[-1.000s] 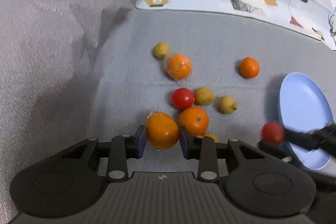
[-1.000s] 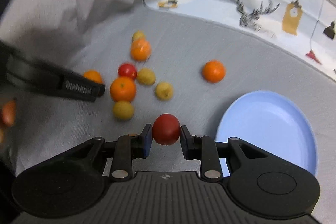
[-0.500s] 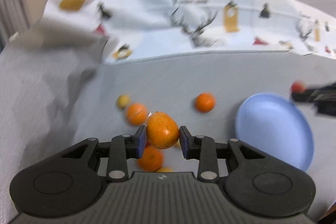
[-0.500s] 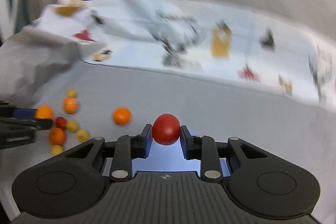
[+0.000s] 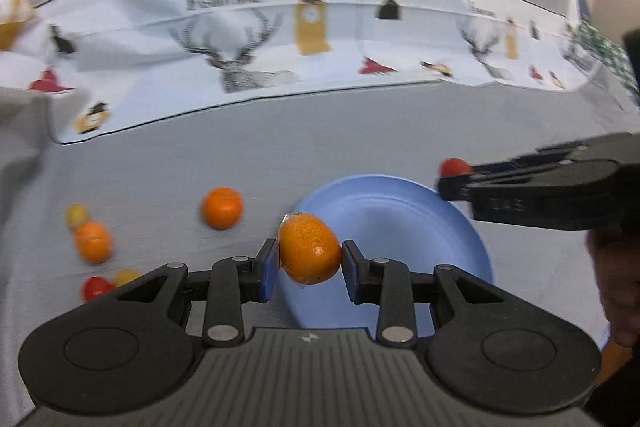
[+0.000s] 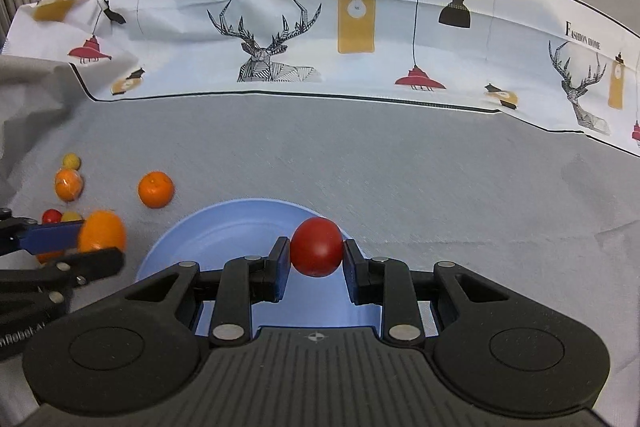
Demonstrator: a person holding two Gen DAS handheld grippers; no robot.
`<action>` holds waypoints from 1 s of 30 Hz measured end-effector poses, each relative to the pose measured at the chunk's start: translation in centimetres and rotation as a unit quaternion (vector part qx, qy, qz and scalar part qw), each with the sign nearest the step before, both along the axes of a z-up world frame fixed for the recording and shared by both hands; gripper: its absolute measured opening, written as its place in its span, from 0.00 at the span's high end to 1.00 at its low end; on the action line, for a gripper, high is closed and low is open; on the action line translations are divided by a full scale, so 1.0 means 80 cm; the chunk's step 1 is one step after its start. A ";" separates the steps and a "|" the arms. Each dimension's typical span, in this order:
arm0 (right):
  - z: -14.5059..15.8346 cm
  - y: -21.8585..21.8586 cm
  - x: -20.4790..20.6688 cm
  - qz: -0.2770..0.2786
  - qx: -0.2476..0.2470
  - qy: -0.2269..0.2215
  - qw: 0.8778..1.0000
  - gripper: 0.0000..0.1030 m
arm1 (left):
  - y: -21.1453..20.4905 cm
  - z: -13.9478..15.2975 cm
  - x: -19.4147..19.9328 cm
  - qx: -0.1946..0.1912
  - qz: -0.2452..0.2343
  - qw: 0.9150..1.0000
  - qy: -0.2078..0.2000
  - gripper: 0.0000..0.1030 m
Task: Organize fruits
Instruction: 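Carry the red tomato with the right tool while the left tool carries the orange over the plate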
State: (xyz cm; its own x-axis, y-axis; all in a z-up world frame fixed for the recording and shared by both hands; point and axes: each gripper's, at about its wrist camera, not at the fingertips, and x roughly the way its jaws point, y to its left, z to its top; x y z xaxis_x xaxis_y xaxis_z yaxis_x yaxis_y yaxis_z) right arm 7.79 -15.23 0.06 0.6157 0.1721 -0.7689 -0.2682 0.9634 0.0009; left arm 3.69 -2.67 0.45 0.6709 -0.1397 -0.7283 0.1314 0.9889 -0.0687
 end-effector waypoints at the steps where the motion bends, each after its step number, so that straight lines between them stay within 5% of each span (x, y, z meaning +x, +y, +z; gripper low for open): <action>1: -0.001 -0.001 0.000 0.001 -0.002 0.000 1.000 0.72 | -0.003 -0.003 0.001 0.001 -0.005 1.000 0.003 0.64; 30: -0.013 0.002 0.005 0.012 -0.024 0.029 0.999 0.72 | -0.034 -0.030 0.008 -0.011 -0.077 0.995 0.059 0.64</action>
